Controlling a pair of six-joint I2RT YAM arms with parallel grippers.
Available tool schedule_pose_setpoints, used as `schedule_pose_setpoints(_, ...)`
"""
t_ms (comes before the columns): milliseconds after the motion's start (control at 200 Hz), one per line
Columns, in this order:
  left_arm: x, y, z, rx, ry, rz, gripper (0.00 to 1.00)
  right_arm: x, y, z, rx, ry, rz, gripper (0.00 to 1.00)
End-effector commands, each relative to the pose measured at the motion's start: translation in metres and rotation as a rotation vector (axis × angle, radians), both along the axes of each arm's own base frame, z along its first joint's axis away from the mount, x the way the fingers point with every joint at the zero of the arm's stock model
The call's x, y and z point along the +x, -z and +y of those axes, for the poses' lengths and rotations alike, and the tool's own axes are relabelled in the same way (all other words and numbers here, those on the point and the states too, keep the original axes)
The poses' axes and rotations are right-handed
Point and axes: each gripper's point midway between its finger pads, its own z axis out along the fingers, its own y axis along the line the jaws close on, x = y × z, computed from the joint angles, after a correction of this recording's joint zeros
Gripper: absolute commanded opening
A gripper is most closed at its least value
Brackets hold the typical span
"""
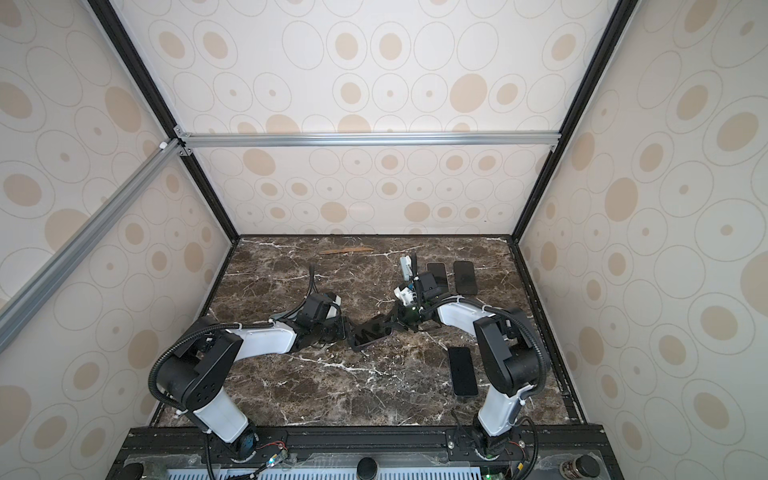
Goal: Put the phone into the phone case
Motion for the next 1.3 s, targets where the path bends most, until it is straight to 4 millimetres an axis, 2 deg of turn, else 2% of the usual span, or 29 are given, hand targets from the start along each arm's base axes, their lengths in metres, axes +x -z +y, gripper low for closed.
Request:
schedule_pose_setpoints(0, -0.003, -0.010, 0.002, 0.018, 0.000, 0.004, 0.49, -0.009, 0.031, -0.010, -0.084, 0.039, 0.073, 0.00)
schedule_pose_setpoints(120, -0.006, -0.020, 0.023, 0.086, -0.053, -0.034, 0.50, -0.012, 0.034, -0.019, -0.130, 0.066, 0.077, 0.00)
schedule_pose_setpoints(190, -0.017, -0.018, 0.031, 0.085, -0.073, -0.020, 0.49, -0.014, 0.033, -0.023, -0.142, 0.081, 0.069, 0.00)
schedule_pose_setpoints(345, -0.045, -0.009, 0.026, -0.018, -0.074, 0.052, 0.42, -0.012, 0.026, -0.029, -0.154, 0.129, 0.043, 0.00)
schedule_pose_setpoints(470, -0.052, -0.007, 0.017, -0.084, -0.070, 0.070, 0.33, -0.009, 0.014, -0.026, -0.134, 0.140, 0.022, 0.00)
schedule_pose_setpoints(505, -0.051, -0.008, 0.016, -0.090, -0.067, 0.068, 0.29, -0.009, 0.011, -0.026, -0.133, 0.137, 0.016, 0.00)
schedule_pose_setpoints(565, -0.048, -0.006, 0.013, -0.084, -0.064, 0.070, 0.29, -0.008, 0.007, -0.025, -0.136, 0.114, 0.006, 0.00)
schedule_pose_setpoints(700, -0.035, -0.006, 0.006, -0.075, -0.055, 0.057, 0.28, -0.017, 0.012, -0.025, -0.163, 0.056, 0.047, 0.00)
schedule_pose_setpoints(865, -0.021, -0.002, -0.005, -0.059, -0.032, 0.051, 0.16, -0.030, 0.014, -0.017, -0.152, 0.006, 0.076, 0.00)
schedule_pose_setpoints(1055, -0.010, 0.006, -0.010, -0.027, -0.014, 0.051, 0.10, -0.036, 0.015, -0.010, -0.149, -0.029, 0.082, 0.00)
schedule_pose_setpoints(1200, -0.006, 0.004, -0.014, -0.027, -0.004, 0.051, 0.14, -0.034, 0.018, -0.013, -0.176, -0.030, 0.067, 0.00)
schedule_pose_setpoints(1295, -0.006, 0.004, -0.013, -0.027, -0.009, 0.054, 0.18, -0.033, 0.026, -0.016, -0.193, -0.026, 0.075, 0.00)
